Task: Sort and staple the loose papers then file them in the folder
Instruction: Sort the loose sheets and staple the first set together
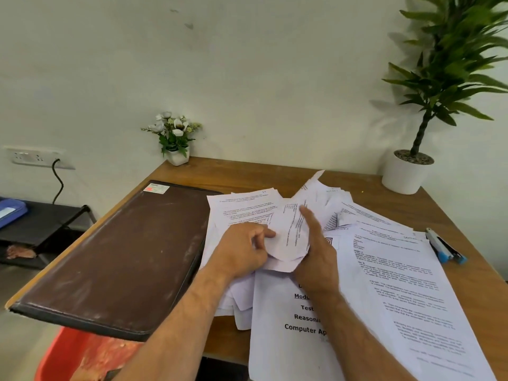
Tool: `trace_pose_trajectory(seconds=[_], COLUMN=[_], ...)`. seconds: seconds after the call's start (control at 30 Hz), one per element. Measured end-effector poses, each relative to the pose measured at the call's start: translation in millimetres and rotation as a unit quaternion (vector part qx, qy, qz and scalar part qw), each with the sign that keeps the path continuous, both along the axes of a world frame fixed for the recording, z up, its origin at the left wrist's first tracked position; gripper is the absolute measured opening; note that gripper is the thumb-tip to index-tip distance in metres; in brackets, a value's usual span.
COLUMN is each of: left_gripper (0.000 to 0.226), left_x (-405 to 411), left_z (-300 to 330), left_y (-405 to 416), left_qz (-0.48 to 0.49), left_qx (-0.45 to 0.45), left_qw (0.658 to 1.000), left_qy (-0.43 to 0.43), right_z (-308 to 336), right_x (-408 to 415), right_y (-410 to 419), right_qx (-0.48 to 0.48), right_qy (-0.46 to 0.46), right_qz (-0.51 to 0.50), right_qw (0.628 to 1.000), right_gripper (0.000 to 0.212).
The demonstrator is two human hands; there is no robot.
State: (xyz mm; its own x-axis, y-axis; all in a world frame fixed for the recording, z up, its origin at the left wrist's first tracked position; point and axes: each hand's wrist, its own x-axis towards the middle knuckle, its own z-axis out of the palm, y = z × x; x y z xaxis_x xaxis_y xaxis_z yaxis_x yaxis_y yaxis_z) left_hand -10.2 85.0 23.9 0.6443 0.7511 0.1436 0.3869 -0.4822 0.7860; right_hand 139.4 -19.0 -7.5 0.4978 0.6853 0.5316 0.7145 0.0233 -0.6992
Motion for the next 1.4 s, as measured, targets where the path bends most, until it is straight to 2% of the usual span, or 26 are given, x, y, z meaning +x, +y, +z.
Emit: trace_pose_trajectory(seconds=[0.07,0.13,0.17,0.23,0.3,0.37,0.67,0.73,0.9,1.0,1.13,1.27,1.4], left_gripper=[0.023,0.019,0.017,0.023,0.045,0.055,0.057,0.047,0.019,0.006,0.020,0.026,0.027], left_x=[0,3,6,12,19,25,13,11,11,9,10,9,4], left_z=[3,5,6,4,1,6,13,15,8,-2,-10,-16,-30], left_y=[0,6,10,16,17,16,31,30,18,18,10,2,-7], left_qz=[-0.006,0.085,0.173,0.295,0.304,0.317,0.398,0.396,0.354,0.302,0.271,0.223,0.173], left_qx=[-0.090,-0.142,-0.116,-0.039,-0.043,-0.082,-0.078,-0.053,0.055,0.117,0.210,0.227,0.231], left_qw=[0.995,0.980,0.973,0.955,0.950,0.944,0.911,0.913,0.933,0.945,0.938,0.939,0.938], left_qy=[-0.046,-0.112,-0.102,-0.005,0.052,0.048,-0.069,-0.084,-0.007,-0.048,-0.051,-0.127,-0.190], right_z=[-5,-9,-9,-9,-8,-9,-11,-10,-10,-9,-2,9,10], right_x=[3,6,7,10,11,10,7,7,9,7,5,-1,-5], right_y=[3,6,7,8,7,6,7,8,8,6,4,-3,-5], right_qx=[0.014,0.007,0.004,0.009,0.019,0.022,0.022,0.026,0.030,0.024,0.019,-0.024,-0.013], right_qy=[-0.041,-0.047,-0.045,-0.045,-0.046,-0.043,-0.038,-0.037,-0.035,-0.027,-0.021,0.051,0.061], right_qz=[0.004,-0.003,-0.008,-0.016,-0.010,-0.003,-0.009,-0.009,-0.005,-0.004,0.006,0.012,0.006], right_qw=[0.999,0.999,0.999,0.999,0.999,0.999,0.999,0.999,0.999,0.999,1.000,0.998,0.998], right_gripper=[0.065,0.056,0.053,0.048,0.047,0.046,0.042,0.041,0.042,0.049,0.064,0.080,0.086])
